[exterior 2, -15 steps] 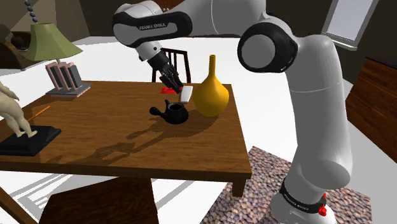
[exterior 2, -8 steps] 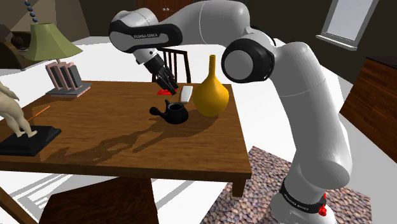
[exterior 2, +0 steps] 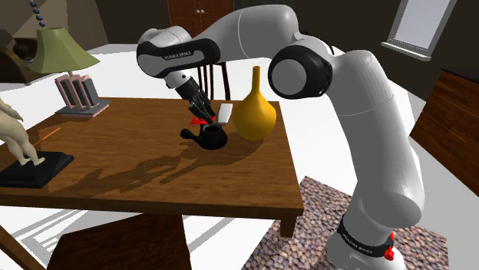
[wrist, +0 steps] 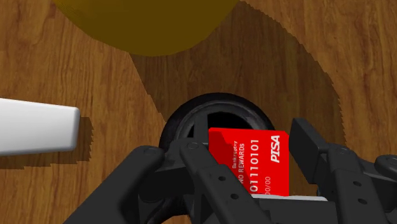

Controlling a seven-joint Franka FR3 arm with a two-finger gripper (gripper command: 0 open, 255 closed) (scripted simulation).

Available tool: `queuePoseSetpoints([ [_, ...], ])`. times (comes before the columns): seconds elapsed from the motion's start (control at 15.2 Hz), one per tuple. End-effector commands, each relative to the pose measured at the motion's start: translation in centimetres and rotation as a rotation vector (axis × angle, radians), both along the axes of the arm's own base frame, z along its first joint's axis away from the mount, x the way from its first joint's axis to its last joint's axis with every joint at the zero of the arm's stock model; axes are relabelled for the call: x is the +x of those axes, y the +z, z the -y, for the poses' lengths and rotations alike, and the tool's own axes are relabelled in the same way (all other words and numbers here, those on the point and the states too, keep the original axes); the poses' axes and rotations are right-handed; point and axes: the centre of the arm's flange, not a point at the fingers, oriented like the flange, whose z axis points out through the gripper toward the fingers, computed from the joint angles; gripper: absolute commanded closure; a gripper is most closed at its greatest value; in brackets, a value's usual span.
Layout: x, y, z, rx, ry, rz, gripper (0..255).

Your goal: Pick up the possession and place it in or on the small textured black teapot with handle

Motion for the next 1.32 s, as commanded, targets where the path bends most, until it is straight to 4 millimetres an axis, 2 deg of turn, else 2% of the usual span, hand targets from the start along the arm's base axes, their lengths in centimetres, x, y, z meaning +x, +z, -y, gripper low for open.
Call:
queuePoseSetpoints([
  [0.0,-0.1,-1.1,0.0,0.000,0.000,0.001,255],
  [0.07,-0.1,-1.8,0.0,0.000,0.000,0.001,255],
  [0.59,-0.1,-1.8,0.0,0.000,0.000,0.001,255],
  [0.66,-0.1,-1.8,0.0,0.000,0.000,0.001,0],
  [0.99,-0.1,-1.8,0.0,0.000,0.000,0.001,0],
  [1.25,2.2,2.4,-1.5,0.000,0.000,0.001,0],
])
